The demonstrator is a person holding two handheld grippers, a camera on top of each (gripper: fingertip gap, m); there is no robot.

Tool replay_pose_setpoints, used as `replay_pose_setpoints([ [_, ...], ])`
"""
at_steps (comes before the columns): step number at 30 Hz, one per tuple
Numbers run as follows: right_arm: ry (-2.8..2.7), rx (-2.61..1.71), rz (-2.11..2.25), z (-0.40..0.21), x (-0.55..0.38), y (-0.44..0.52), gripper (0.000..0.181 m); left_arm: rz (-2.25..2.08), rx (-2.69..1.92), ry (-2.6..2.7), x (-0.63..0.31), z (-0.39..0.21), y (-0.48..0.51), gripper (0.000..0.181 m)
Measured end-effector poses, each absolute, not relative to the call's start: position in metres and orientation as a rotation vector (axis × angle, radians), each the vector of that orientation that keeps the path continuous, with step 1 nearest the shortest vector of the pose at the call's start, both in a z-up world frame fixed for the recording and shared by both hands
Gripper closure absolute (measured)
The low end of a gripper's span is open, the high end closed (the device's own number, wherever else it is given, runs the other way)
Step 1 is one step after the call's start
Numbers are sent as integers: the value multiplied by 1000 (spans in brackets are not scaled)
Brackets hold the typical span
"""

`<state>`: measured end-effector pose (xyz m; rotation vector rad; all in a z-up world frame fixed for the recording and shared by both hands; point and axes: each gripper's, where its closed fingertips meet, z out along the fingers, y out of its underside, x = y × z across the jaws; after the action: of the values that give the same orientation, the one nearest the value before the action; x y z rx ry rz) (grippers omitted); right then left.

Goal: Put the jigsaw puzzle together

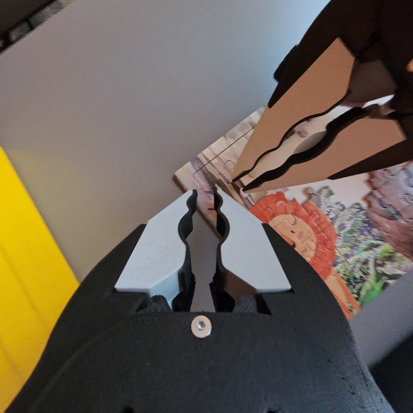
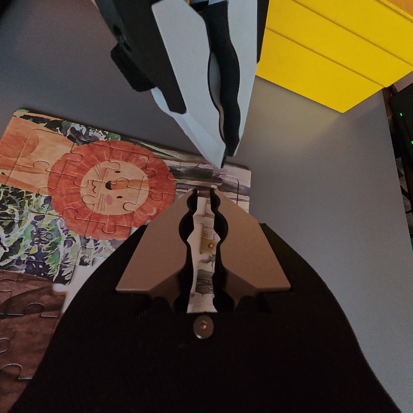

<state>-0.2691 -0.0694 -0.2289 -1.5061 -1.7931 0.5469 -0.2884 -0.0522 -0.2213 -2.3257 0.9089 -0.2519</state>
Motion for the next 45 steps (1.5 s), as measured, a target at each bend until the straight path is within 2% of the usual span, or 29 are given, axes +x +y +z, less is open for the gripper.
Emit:
replay_pose_setpoints([
  [3,-1790,-1484,544,-227,-270,-70,171,-515,-2346,865,-277,-218,-62,153],
  [10,-1774,-1432,548,-222,-271,-72,173,-624,-2293,826,-276,-216,-60,156],
  [15,-1779,-1319,513,-218,-273,-76,173,-504,-2218,939,-279,-217,-62,153],
  [19,-1791,-1195,427,-216,-273,-78,174,-514,-2210,957,-278,-219,-67,160],
  [21,-1794,-1139,406,-214,-272,-80,181,-538,-2219,952,-279,-221,-69,160],
  [24,-1768,-1104,404,-210,-273,-81,181,-579,-2222,925,-280,-219,-70,160],
  [28,-1742,-1180,409,-213,-272,-73,181,-610,-2244,864,-285,-220,-69,166],
  [32,-1658,-1446,537,-224,-265,-57,160,-571,-2290,809,-293,-225,-66,166],
  [34,-1646,-1487,575,-227,-263,-55,154,-543,-2301,809,-296,-228,-65,165],
  [42,-1717,-1613,630,-241,-265,-64,155,-563,-2360,803,-296,-239,-67,166],
  [45,-1717,-1637,662,-241,-269,-68,167,-572,-2364,800,-296,-240,-68,168],
])
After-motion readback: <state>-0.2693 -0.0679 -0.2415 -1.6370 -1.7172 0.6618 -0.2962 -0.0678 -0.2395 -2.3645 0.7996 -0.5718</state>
